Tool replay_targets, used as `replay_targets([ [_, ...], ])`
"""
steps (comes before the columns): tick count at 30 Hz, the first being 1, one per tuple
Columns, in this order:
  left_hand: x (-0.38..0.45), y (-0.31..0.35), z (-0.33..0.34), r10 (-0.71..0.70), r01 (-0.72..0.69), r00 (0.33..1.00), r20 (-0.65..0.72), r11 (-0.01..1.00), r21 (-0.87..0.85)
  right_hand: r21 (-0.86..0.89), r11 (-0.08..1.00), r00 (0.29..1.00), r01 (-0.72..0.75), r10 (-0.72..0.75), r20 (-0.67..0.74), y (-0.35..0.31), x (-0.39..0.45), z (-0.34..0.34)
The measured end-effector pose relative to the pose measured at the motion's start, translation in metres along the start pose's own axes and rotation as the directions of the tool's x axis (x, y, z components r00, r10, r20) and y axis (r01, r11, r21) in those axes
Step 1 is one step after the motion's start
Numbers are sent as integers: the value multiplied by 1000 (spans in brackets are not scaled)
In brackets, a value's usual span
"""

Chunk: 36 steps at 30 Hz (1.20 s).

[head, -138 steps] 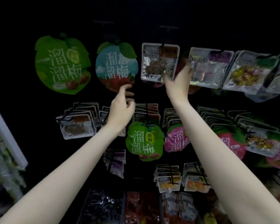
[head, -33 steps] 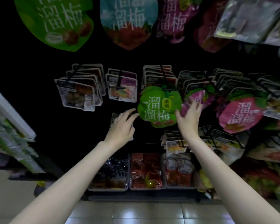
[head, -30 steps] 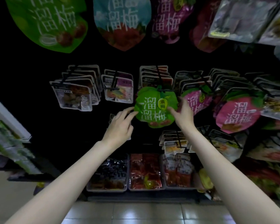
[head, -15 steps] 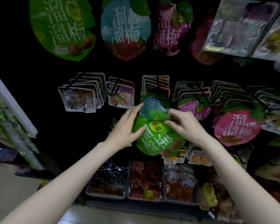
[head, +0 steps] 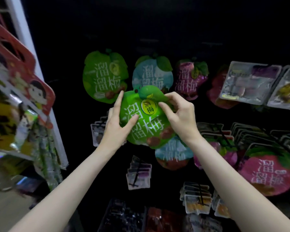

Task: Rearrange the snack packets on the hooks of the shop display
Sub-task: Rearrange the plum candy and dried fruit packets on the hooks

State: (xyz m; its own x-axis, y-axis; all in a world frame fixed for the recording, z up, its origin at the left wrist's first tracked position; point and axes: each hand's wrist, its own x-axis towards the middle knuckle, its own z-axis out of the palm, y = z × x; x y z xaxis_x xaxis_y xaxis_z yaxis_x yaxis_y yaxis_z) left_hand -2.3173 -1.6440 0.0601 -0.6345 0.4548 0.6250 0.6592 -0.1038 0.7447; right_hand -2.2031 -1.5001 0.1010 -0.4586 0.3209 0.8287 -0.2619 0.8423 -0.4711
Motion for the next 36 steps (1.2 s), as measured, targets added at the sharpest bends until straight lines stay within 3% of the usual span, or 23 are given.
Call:
replay_targets([
  [4, 25, 12, -35, 22, -3, 990, -142, 991, 134, 79, 995, 996, 68, -72, 48, -20, 35, 34],
  [9, 63, 20, -59, -49, 105, 966, -255, 972, 211, 0, 981, 981, 192, -192, -2, -34, 75, 79],
  [11, 74, 20, -65, 10, 76, 961, -276, 952, 298, -17, 974, 974, 226, -226, -17, -37, 86, 95],
  [16, 104, 10, -70, 203, -76, 960, -195, 854, 515, 32, 989, 988, 145, -143, -59, -34, 114, 121],
  [24, 141, -12, -76, 223, -106, 967, -127, 797, 595, 91, 996, 999, -27, 24, 25, -21, 143, 141],
  [28, 139, -18, -76, 275, -158, 958, -76, 734, 661, 87, 996, 998, -13, 8, 67, -18, 140, 145],
  [36, 141, -18, -71, 329, -212, 942, -72, 745, 633, 148, 988, 999, -33, 34, -5, -10, 127, 143],
])
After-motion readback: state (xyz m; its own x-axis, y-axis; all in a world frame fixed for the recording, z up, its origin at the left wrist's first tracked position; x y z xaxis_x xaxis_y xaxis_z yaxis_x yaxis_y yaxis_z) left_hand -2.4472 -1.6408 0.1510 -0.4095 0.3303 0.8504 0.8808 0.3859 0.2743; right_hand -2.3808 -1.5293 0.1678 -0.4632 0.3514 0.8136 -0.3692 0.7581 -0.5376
